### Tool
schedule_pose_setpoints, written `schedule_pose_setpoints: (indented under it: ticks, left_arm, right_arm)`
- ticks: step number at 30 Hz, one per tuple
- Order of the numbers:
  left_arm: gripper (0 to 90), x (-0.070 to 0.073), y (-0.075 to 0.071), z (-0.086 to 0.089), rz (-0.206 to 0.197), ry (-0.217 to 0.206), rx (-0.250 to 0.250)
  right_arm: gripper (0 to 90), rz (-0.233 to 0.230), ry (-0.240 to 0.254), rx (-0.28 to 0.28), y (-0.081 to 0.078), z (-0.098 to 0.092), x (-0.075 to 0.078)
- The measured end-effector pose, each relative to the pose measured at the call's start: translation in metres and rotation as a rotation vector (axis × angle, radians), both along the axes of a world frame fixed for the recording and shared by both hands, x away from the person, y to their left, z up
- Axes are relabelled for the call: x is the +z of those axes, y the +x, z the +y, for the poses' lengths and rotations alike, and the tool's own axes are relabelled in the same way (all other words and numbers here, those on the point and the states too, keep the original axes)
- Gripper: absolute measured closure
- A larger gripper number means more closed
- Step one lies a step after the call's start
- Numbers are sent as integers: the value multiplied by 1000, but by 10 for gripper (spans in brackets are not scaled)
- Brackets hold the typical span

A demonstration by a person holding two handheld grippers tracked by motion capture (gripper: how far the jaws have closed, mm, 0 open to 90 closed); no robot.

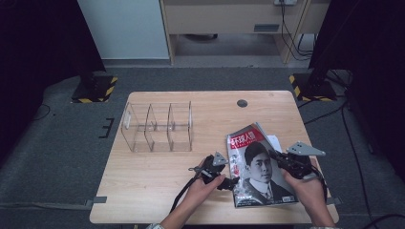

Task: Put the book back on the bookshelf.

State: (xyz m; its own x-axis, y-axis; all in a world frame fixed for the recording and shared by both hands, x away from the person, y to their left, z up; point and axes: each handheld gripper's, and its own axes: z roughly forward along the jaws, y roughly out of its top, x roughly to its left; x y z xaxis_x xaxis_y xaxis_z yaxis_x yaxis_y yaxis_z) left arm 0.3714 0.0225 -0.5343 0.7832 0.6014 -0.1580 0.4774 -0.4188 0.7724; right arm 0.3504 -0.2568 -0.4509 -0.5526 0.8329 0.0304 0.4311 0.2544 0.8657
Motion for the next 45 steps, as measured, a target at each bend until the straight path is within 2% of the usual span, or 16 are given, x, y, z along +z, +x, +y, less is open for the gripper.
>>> schedule_pose_setpoints:
  ticks: [3,5,13,15,18,22,24,29,31,36,41,45]
  left_arm:
    - [58,-1,2,-3,18,20,-15]
    - [58,-1,3,-6,48,20,-24]
    - [49,-2,5,-14,65,-6,-26]
    - [56,-2,7,-17,76,-29,-13]
    - [96,-2,8,-22,85,-46,-30]
    - [186,-2,10,-23,84,-57,1]
    - [240,-2,11,-21,83,-59,-3]
    - [322,-1,11,-20,65,-40,-1]
    - [336,-1,11,-20,65,-40,1]
    - [336,-2,12,-18,83,-60,4]
    - [237,-2,14,-17,122,-90,-8]
    - [222,-1,16,-13,131,-93,2]
  right_arm:
    - [877,-7,25,11,-1,-1,4]
    - [877,-16,48,21,-2,-2,6]
    - [877,-25,116,47,-3,-7,9]
    - [877,-21,150,47,-2,-9,9]
    - [877,-11,182,41,-1,-11,6]
    - [877,25,180,24,5,-15,-5]
    - [876,51,173,14,10,-17,-13]
    - [875,122,95,1,20,-12,-31]
    - [875,129,68,-1,23,-11,-36]
    - [875,150,92,2,25,-13,-42]
    - [876,159,119,29,23,-14,-43]
    - [875,167,131,55,21,-11,-43]
